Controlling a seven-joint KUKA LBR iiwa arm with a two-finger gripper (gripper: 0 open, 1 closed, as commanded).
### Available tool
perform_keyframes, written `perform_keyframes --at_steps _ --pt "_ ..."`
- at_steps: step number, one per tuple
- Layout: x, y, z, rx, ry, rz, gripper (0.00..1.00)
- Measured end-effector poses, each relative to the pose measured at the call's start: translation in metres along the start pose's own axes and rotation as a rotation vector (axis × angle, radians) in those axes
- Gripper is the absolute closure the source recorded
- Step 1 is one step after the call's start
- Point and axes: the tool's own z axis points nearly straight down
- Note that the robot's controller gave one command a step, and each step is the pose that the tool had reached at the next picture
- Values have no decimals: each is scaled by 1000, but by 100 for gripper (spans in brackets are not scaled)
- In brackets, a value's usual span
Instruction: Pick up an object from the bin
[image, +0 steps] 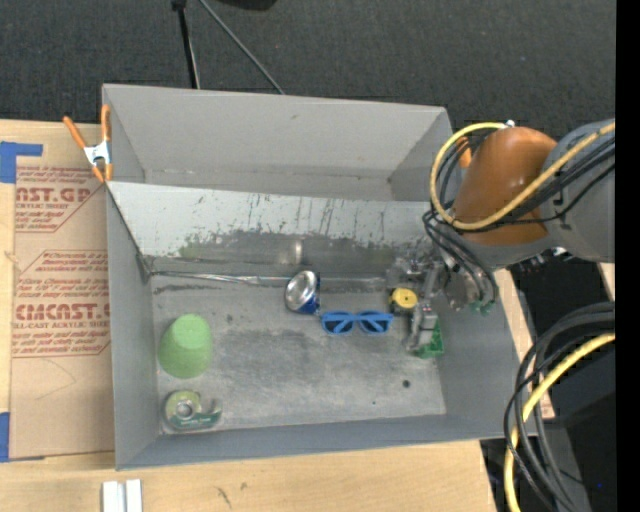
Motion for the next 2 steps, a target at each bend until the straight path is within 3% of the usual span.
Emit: perform_keyframes --at_steps 1,2 --pt "13 48 60 -5 7 7 0" --pt "11 45 56 -2 0 10 100"
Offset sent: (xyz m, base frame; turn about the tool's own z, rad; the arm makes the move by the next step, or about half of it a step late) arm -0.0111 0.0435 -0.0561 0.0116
